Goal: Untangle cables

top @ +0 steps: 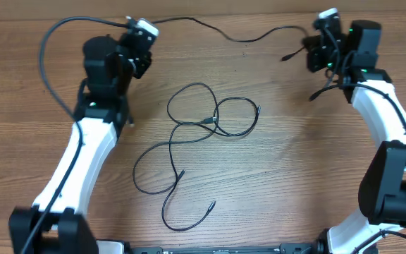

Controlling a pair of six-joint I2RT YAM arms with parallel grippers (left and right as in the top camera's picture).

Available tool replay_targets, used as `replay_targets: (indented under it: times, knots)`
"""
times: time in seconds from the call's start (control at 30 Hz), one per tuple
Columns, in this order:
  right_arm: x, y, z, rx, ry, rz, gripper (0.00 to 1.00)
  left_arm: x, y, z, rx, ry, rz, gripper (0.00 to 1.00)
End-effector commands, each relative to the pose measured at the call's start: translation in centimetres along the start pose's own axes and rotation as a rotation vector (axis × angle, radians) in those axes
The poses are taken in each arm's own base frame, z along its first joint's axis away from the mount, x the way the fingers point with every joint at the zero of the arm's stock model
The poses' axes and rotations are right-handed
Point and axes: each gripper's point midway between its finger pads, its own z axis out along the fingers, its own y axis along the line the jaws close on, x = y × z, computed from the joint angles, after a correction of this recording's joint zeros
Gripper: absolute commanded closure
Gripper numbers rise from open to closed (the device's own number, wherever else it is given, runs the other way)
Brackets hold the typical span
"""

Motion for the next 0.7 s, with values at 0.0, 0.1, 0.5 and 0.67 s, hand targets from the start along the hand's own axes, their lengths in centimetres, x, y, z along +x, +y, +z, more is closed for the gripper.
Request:
replay_targets:
  times: [0.0, 0.1, 0.5, 0.67]
  knots:
    - [-1.3, -4.9, -1.9, 0.186, -0.020, -0.074, 0.96, -1.8, -3.4, 1.2, 0.137, -0.111, 0.038, 0.91]
    - [-1.7, -7.3, -2.8, 0.240, -0.045, -0.138, 0.96, -1.7, -5.6, 2.4, 0.209, -0.160, 0.061, 0.90]
    - [-0.9, -14.5, -5.0, 0.390, -0.100, -0.156, 0.96, 3.7, -12.9, 6.5, 0.376, -0.130, 0.180, 0.70]
    - [1.7, -16.0, -4.5, 0.400, -0.049, -0.140, 0.96, 5.4, -16.1, 6.8, 0.494, -0.144, 0.157, 0.54]
